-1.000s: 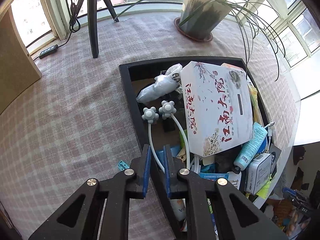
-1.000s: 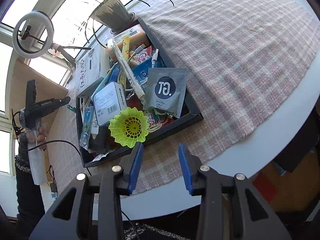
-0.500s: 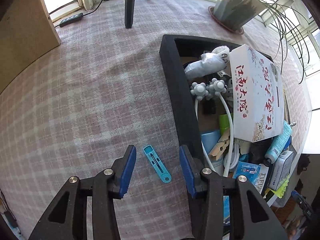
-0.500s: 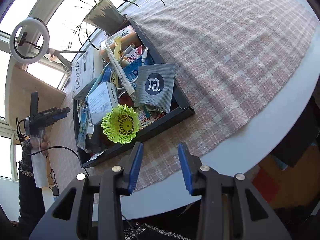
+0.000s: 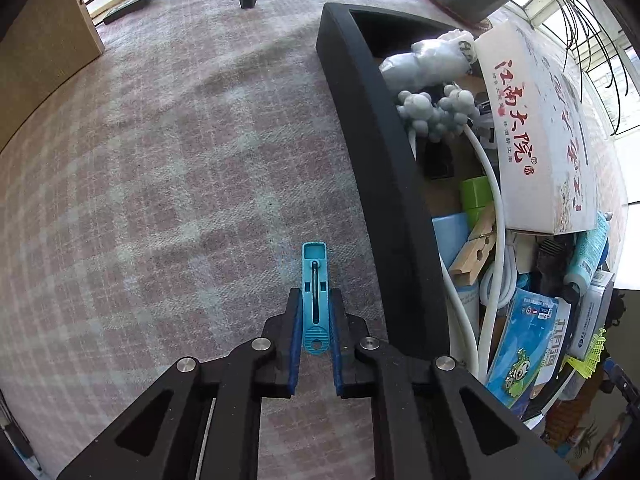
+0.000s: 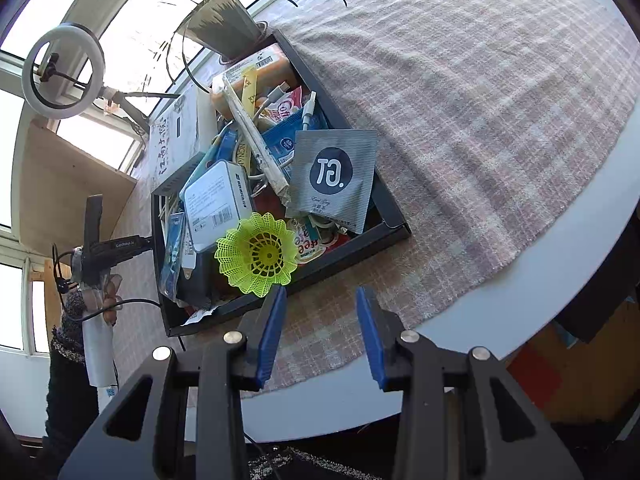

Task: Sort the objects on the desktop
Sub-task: 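Move the left gripper down to the teal clothespin and grasp it, then carry the teal clothespin into the black tray and open the left gripper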

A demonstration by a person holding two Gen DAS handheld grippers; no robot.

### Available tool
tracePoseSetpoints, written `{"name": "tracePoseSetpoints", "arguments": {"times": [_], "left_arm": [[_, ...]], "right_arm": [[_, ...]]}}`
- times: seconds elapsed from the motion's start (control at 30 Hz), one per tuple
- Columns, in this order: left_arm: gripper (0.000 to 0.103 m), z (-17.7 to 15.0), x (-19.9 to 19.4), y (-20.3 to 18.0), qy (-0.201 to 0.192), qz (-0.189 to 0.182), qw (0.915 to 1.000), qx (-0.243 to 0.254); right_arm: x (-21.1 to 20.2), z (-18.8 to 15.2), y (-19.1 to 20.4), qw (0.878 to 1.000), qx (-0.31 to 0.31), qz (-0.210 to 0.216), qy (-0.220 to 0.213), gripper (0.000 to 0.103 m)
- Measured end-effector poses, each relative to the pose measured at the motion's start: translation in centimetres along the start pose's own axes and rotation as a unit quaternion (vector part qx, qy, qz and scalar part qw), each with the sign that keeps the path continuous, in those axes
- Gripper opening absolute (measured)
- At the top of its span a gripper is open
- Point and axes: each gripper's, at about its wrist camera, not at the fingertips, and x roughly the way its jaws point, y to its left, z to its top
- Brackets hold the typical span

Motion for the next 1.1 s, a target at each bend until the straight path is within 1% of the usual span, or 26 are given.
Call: {"name": "tracePoseSetpoints", "arguments": {"times": [0.17,0.37,0.43,0.57,0.6,0.63,0.67,0.7,0.77,0.87,0.93,1.0,1.1], "left_arm": [[0.011,0.8,-2.4,-0.3,-0.029,0.005,0.9996,0.001],[0.011,2.5,-5.7,-3.5,-0.060,-0.018,0.9978,0.023],[0.011,3.0,-6.3,-4.5,-0.064,-0.025,0.9970,0.034],[0.011,4.1,-5.2,-6.7,-0.058,-0.031,0.9966,0.050],[0.013,4.0,-5.1,-7.3,-0.053,-0.037,0.9964,0.054],[0.016,4.1,-4.8,-7.6,-0.051,-0.037,0.9965,0.055],[0.031,4.1,-4.7,-7.7,-0.053,-0.030,0.9967,0.053],[0.041,3.9,-4.8,-7.9,-0.059,-0.025,0.9964,0.055],[0.041,3.3,-5.4,-8.1,-0.066,-0.018,0.9959,0.060],[0.042,2.4,-5.9,-7.5,-0.072,-0.007,0.9957,0.058],[0.048,1.6,-6.5,-6.7,-0.080,-0.007,0.9954,0.051],[0.057,0.6,-7.5,-5.8,-0.090,-0.006,0.9951,0.041],[0.057,-1.2,-8.8,-4.5,-0.104,0.001,0.9942,0.029]], "right_arm": [[-0.3,0.0,-0.1,1.000,0.000,-0.001,-0.004,0.036],[-0.5,0.0,-0.1,1.000,0.001,0.000,-0.006,0.036],[-0.6,-0.1,-0.1,1.000,0.001,0.000,-0.007,0.036],[-0.9,-0.2,0.0,1.000,0.000,-0.001,-0.009,0.036],[-1.0,-0.2,0.0,1.000,0.000,-0.001,-0.009,0.036],[-1.0,-0.3,0.0,1.000,0.000,-0.002,-0.009,0.036],[-1.1,-0.3,0.0,1.000,0.000,-0.002,-0.008,0.036],[-1.2,-0.2,0.0,1.000,-0.001,-0.003,-0.009,0.036],[-1.4,-0.2,0.4,1.000,-0.008,-0.005,-0.011,0.037],[-1.6,0.2,1.3,1.000,-0.021,-0.009,-0.016,0.042],[-1.6,0.5,2.2,0.999,-0.033,-0.009,-0.018,0.043],[-1.4,0.8,3.3,0.999,-0.047,-0.010,-0.019,0.043],[-1.0,1.1,5.3,0.997,-0.074,-0.013,-0.020,0.043]]}}
